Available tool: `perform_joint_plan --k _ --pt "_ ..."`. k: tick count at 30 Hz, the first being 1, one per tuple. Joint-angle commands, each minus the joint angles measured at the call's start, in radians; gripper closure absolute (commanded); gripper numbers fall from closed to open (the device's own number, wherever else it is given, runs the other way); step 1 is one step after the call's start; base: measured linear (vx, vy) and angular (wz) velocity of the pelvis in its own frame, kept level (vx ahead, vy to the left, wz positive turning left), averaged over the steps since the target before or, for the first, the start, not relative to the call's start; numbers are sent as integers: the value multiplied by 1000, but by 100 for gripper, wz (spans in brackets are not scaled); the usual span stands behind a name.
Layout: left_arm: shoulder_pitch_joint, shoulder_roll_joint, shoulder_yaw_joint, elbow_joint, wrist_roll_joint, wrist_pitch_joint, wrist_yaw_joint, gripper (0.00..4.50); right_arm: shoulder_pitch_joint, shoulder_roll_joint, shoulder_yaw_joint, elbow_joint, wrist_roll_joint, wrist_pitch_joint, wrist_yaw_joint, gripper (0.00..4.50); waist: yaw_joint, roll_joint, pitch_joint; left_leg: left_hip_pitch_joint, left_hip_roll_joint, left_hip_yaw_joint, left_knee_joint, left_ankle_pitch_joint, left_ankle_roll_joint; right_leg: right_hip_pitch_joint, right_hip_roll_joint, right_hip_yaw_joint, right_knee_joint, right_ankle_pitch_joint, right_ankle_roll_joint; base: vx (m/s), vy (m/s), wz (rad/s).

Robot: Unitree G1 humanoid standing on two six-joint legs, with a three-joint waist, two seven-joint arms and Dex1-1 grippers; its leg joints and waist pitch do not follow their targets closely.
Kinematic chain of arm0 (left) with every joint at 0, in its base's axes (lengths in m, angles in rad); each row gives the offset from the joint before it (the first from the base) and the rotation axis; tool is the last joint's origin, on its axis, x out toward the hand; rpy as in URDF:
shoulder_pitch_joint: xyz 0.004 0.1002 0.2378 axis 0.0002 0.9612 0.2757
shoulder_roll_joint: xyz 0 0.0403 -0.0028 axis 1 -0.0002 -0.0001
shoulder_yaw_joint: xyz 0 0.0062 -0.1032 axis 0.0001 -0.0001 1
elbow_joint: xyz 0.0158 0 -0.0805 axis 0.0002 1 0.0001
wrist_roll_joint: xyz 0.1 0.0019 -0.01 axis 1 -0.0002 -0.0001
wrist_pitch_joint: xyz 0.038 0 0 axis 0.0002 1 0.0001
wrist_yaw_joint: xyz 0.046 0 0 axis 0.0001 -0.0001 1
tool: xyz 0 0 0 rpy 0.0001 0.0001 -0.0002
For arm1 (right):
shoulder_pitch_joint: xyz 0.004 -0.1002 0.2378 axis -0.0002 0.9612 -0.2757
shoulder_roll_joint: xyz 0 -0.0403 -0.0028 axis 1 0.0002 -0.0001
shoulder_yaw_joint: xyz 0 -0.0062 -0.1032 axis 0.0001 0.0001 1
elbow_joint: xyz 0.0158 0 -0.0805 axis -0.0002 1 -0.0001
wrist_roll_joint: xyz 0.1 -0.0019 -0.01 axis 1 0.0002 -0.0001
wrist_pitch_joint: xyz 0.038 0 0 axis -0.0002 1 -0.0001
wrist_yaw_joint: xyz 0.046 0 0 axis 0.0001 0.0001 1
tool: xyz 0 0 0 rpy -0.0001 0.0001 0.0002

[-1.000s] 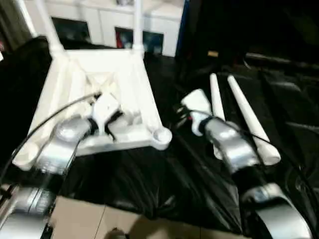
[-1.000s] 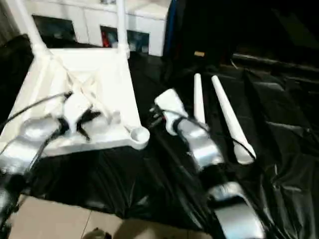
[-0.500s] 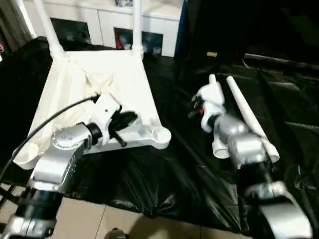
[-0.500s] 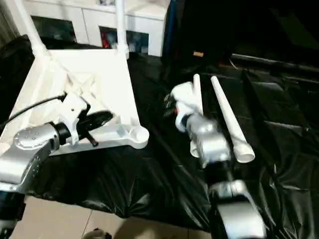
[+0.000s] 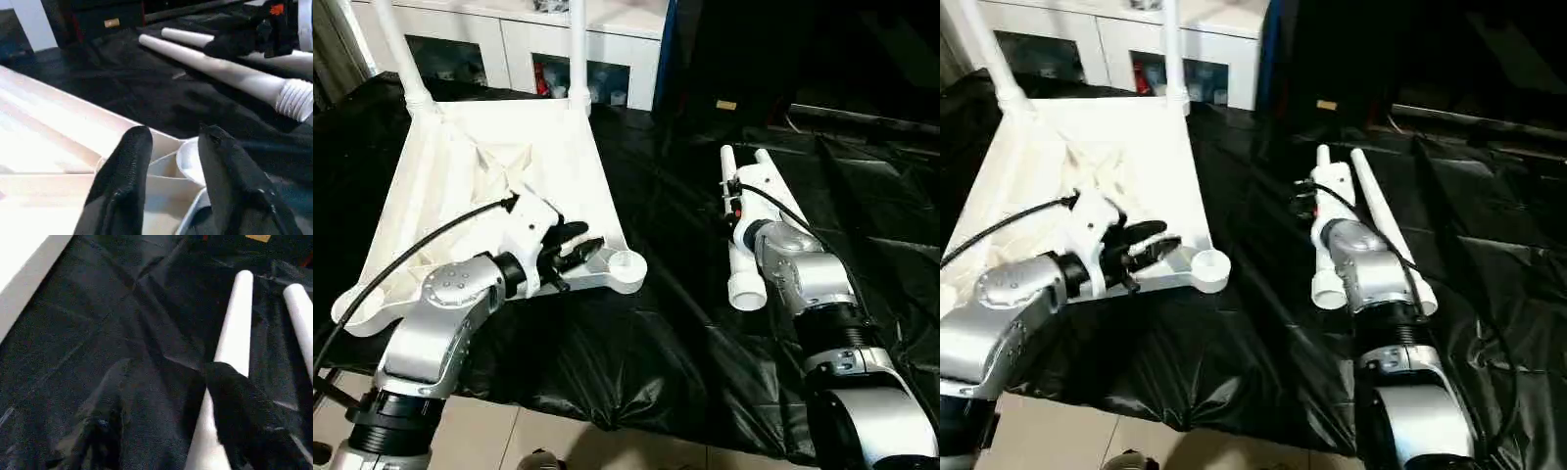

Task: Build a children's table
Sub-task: Pick table leg

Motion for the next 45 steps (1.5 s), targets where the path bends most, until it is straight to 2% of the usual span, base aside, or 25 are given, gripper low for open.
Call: perform_joint_plan --k 1,7,10,14,15,16,17,18,21,22,23,25,27,28,32,33,40,45 --pt "7 6 -12 -30 -13 12 -9 227 -22 -13 -18 6 9 14 -13 155 -1 23 -80 16 18 -4 -66 -214 -53 50 -70 52 -73 -167 -141 0 0 0" --pt "22 21 -21 -51 -17 30 -29 171 -28 -20 -27 20 13 24 -18 99 -1 24 -81 15 17 -4 -64 -203 -56 52 -69 51 -70 -143 -145 0 0 0" --pt "25 24 -23 -57 -23 38 -36 146 -37 -25 -29 41 13 22 -23 85 -1 26 -81 15 16 -4 -64 -206 -57 51 -68 51 -69 -141 -149 0 0 0" --pt "24 31 -31 -57 -16 32 -34 112 -65 -38 -28 105 1 3 -47 49 -1 25 -81 15 16 -4 -63 -206 -59 52 -69 51 -69 -143 -150 0 0 0" --pt "20 37 -37 -53 -3 32 -31 102 -93 -48 -25 163 -18 12 -81 41 -2 27 -82 17 15 -4 -62 -206 -61 51 -67 50 -68 -143 -153 0 0 0" --pt "20 37 -37 -53 -3 32 -31 97 -93 -48 -25 163 -18 12 -81 28 -2 27 -82 17 15 -4 -62 -206 -61 51 -67 50 -68 -143 -153 0 0 0" --pt "20 41 -39 -54 0 36 -35 96 -115 -49 -42 206 -2 31 -79 21 -2 27 -82 16 14 -3 -61 -212 -62 50 -67 50 -68 -144 -155 0 0 0" --pt "21 42 -38 -56 -2 39 -38 75 -123 -50 -49 218 4 41 -77 18 -2 27 -82 15 14 -3 -61 -214 -61 52 -67 50 -67 -143 -156 0 0 0" --pt "27 55 -44 -69 -5 43 -59 75 -147 -55 -54 260 9 84 -81 18 -3 26 -85 15 14 -4 -60 -193 -56 53 -67 49 -63 -116 -162 0 0 0" --pt "30 60 -47 -76 -10 51 -68 75 -158 -58 -59 279 11 98 -89 18 -3 21 -84 14 15 -3 -61 -192 -53 53 -67 49 -64 -115 -162 0 0 0" --pt "31 62 -47 -79 -11 54 -71 75 -162 -58 -60 286 12 102 -92 18 -2 25 -84 14 15 -3 -60 -191 -55 53 -68 49 -62 -115 -167 0 0 0" --pt "39 76 -53 -96 -18 67 -84 75 -185 -63 -61 344 22 163 -84 18 -2 21 -84 13 15 -2 -59 -189 -55 55 -68 50 -62 -118 -166 0 0 0" --pt "43 87 -58 -111 -31 79 -97 75 -201 -66 -62 393 22 188 -79 18 -2 24 -83 13 15 -2 -59 -191 -57 53 -69 49 -61 -122 -169 0 0 0" --pt "45 91 -61 -119 -38 85 -105 75 -205 -67 -66 411 23 201 -80 18 -2 22 -83 14 15 -2 -59 -193 -56 52 -69 49 -62 -128 -170 0 0 0" --pt "46 99 -62 -136 -58 106 -123 75 -210 -71 -88 447 41 226 -74 18 -1 22 -82 12 15 -1 -59 -196 -60 53 -69 49 -63 -138 -166 0 0 0" --pt "45 102 -63 -142 -63 114 -132 75 -212 -73 -94 458 47 230 -75 18 0 26 -82 15 16 -2 -59 -209 -63 51 -71 49 -64 -154 -164 0 0 0" --pt "35 115 -69 -153 -69 130 -146 63 -223 -85 -105 502 52 238 -61 92 0 24 -81 14 15 -2 -58 -223 -67 50 -70 49 -67 -184 -159 0 0 0" --pt "24 116 -67 -149 -68 134 -147 63 -232 -91 -116 520 63 232 -57 125 1 26 -81 13 15 -3 -58 -219 -65 49 -70 48 -67 -181 -160 0 0 0"
